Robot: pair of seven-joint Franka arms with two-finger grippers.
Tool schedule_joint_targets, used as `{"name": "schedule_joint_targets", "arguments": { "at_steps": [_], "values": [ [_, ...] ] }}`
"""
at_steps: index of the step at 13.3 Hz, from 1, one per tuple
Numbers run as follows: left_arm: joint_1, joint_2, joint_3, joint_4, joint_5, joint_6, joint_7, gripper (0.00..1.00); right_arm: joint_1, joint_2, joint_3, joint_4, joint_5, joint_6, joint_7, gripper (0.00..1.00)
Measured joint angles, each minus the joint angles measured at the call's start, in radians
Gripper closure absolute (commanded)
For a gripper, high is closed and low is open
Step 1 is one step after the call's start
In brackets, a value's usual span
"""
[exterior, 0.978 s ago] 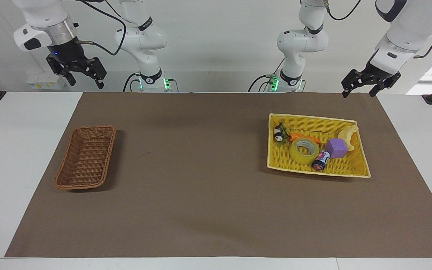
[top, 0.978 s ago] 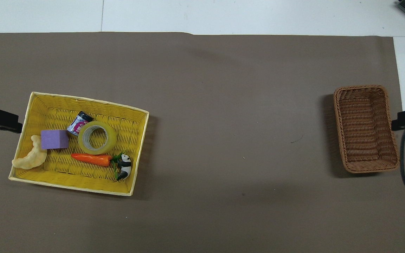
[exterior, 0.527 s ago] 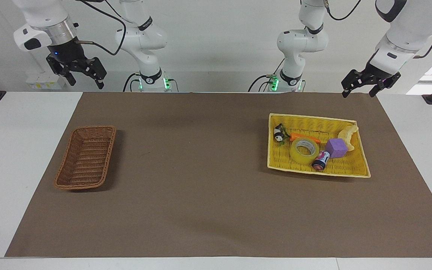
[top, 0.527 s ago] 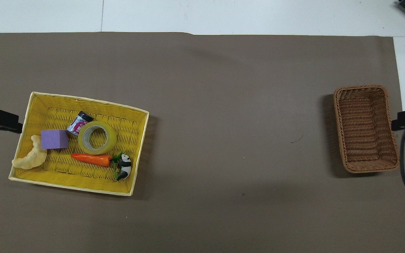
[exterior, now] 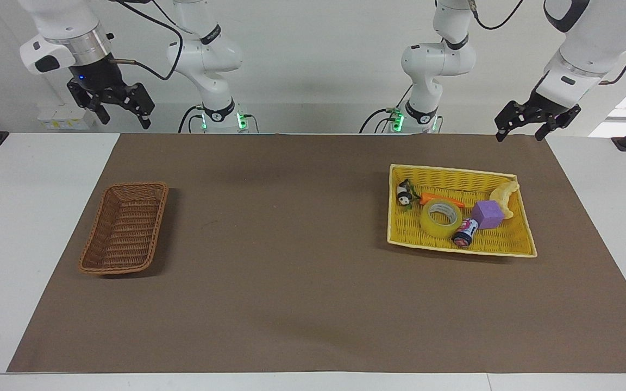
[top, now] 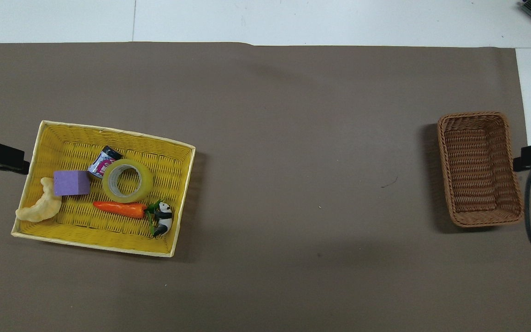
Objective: Move tape to another basket
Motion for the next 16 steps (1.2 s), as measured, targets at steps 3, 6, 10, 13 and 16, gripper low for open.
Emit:
{"name": "schedule_joint_targets", "arguments": {
  "at_steps": [3,6,10,13,16],
  "values": [
    [0.000,0.000,-0.001,-0.001,0.000,0.007,-0.003,0.00,0.000,0.000,0.000,0.000,0.000,0.000,0.000,0.00],
    [-0.001,-0.001,-0.004,-0.014,0.000,0.025,-0.038,0.00,0.000,0.000,0.000,0.000,0.000,0.000,0.000,0.00],
    [-0.004,-0.001,-0.011,-0.130,0.000,0.125,-0.150,0.00,0.000,0.000,0.000,0.000,0.000,0.000,0.000,0.00],
    [-0.005,-0.002,-0.014,-0.211,0.000,0.189,-0.216,0.00,0.000,0.000,0.000,0.000,0.000,0.000,0.000,0.00],
    [-0.005,-0.003,-0.014,-0.313,0.000,0.298,-0.277,0.00,0.000,0.000,0.000,0.000,0.000,0.000,0.000,0.00]
  ]
}}
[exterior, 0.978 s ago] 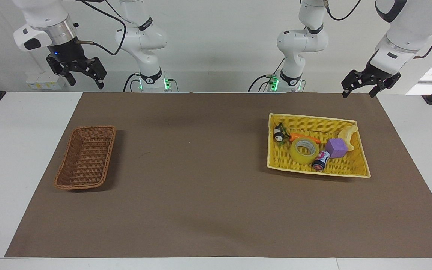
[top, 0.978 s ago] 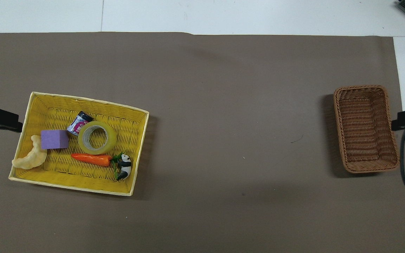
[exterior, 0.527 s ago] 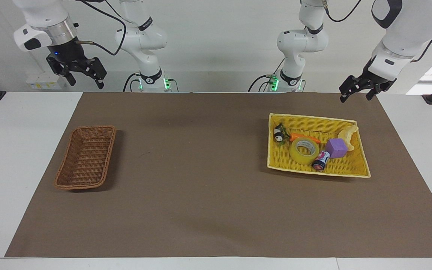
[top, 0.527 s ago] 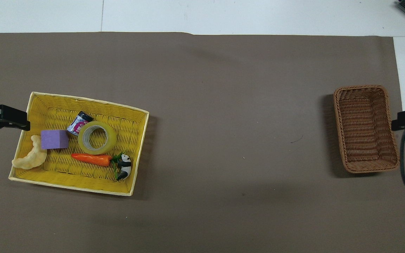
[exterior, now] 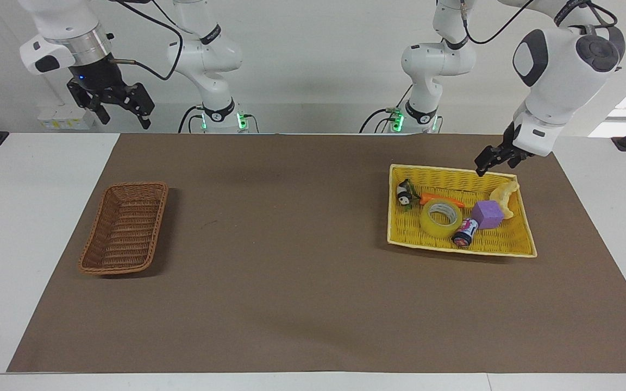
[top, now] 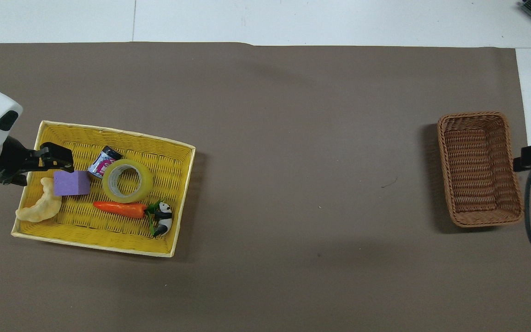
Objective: Move tape to another basket
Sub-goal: 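Reach the left gripper into the yellow tray toward the tape roll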
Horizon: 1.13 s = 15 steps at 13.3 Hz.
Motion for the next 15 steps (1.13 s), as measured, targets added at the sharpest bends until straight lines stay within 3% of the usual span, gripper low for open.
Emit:
{"name": "schedule_joint_targets", "arguments": {
  "at_steps": [6,9,15],
  "values": [
    [0.000,0.033,0.002,-0.183,0.000,0.193,-0.068,0.00,0.000,0.000,0.000,0.000,0.000,0.000,0.000,0.00],
    [0.000,0.085,0.000,-0.223,0.000,0.251,-0.099,0.00,0.000,0.000,0.000,0.000,0.000,0.000,0.000,0.00],
    [-0.001,0.108,-0.002,-0.277,0.000,0.341,-0.132,0.00,0.000,0.000,0.000,0.000,0.000,0.000,0.000,0.00]
  ]
}}
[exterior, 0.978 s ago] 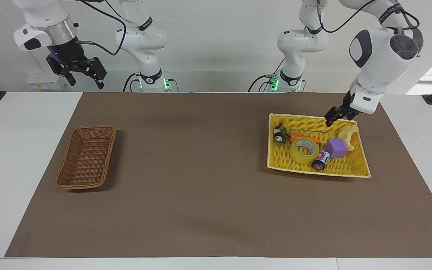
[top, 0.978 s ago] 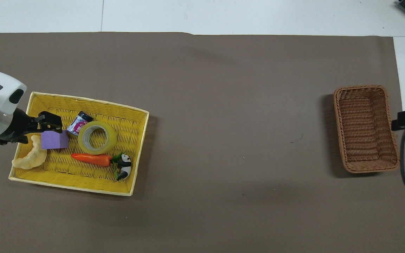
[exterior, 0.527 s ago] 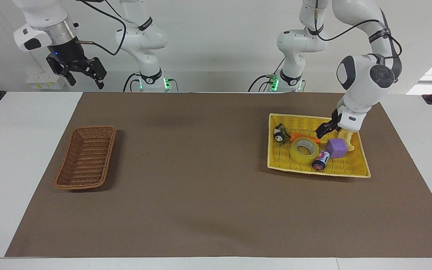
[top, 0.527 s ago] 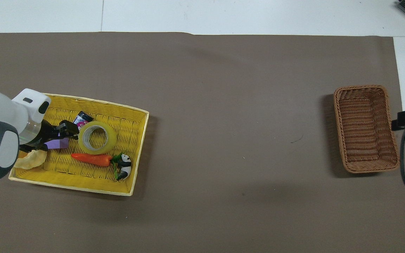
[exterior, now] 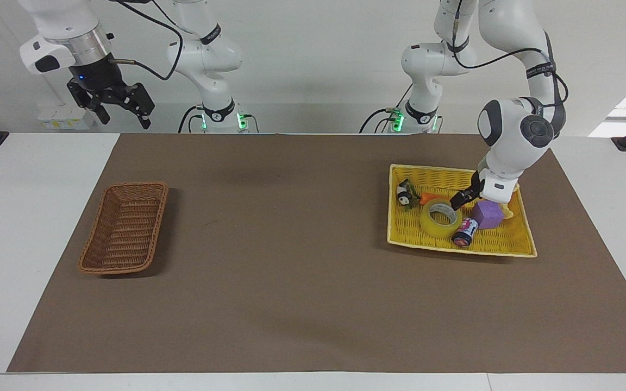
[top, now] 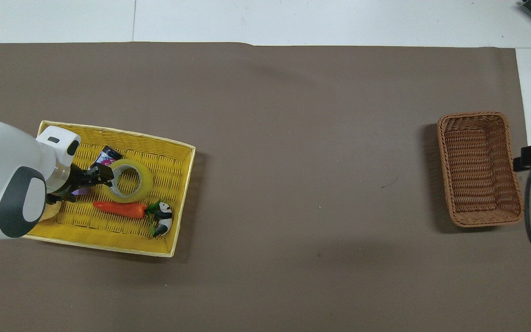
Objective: Move tape to another basket
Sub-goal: 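Reach the left gripper into the yellow tray toward the tape roll, then grasp the yellow tape roll with the left gripper and lift it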
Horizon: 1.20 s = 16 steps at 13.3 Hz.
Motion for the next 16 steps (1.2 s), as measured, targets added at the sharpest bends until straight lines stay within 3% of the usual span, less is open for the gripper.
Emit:
{"name": "schedule_joint_targets", "arguments": {
  "at_steps": [3,4,5,6,7,13,16],
  "values": [
    [-0.040,0.031,-0.003,-0.011,-0.001,0.062,-0.042,0.00,0.000,0.000,0.000,0.000,0.000,0.000,0.000,0.00],
    [-0.056,0.037,-0.005,-0.012,-0.001,0.063,-0.055,0.26,0.000,0.000,0.000,0.000,0.000,0.000,0.000,0.00],
    [-0.067,0.039,-0.006,-0.016,-0.001,0.064,-0.065,0.63,0.000,0.000,0.000,0.000,0.000,0.000,0.000,0.00],
    [-0.075,0.038,-0.006,-0.025,-0.001,0.065,-0.073,0.87,0.000,0.000,0.000,0.000,0.000,0.000,0.000,0.00],
    [-0.081,0.038,-0.006,-0.033,-0.002,0.057,-0.077,1.00,0.000,0.000,0.000,0.000,0.000,0.000,0.000,0.00],
    [-0.084,0.030,0.009,-0.029,-0.066,-0.028,-0.125,1.00,0.000,0.000,0.000,0.000,0.000,0.000,0.000,0.00],
    [-0.075,0.040,0.010,0.052,-0.068,-0.190,-0.137,1.00,0.000,0.000,0.000,0.000,0.000,0.000,0.000,0.00]
  ]
}}
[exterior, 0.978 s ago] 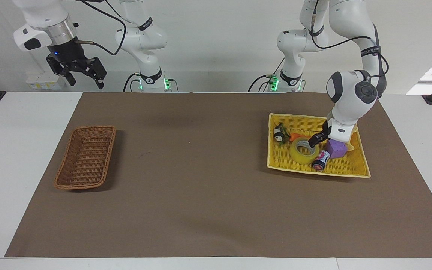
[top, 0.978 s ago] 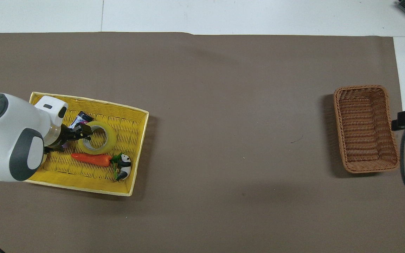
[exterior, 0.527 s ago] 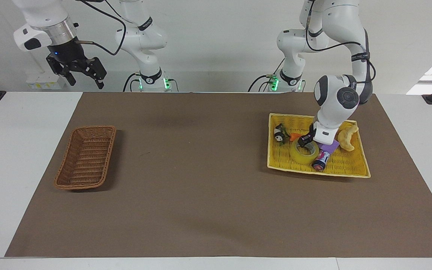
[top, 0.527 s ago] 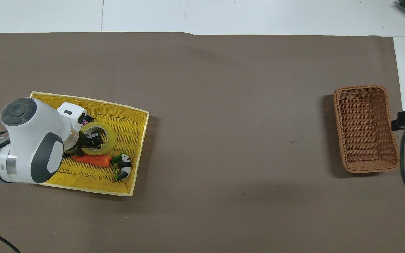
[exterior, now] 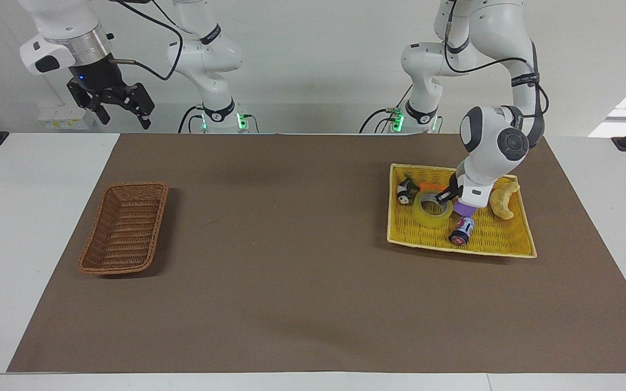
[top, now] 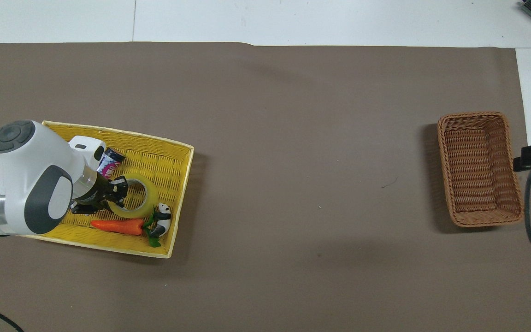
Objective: Move tape to another basket
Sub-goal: 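Grasp the yellow tape roll with the left gripper and lift it, then carry the tape toward the basket while the right gripper reaches toward it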
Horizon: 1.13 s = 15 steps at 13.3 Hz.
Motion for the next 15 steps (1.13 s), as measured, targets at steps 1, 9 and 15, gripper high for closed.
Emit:
{"name": "schedule_joint_targets", "arguments": {
  "at_steps": [1,9,15],
  "values": [
    [0.002,0.008,0.001,0.043,0.000,-0.049,0.000,1.00,0.000,0.000,0.000,0.000,0.000,0.000,0.000,0.00],
    [0.003,0.013,0.002,0.266,0.000,-0.182,0.136,1.00,0.000,0.000,0.000,0.000,0.000,0.000,0.000,0.00],
    [-0.123,0.007,-0.072,0.293,-0.060,-0.182,0.141,1.00,0.000,0.000,0.000,0.000,0.000,0.000,0.000,0.00]
  ]
}}
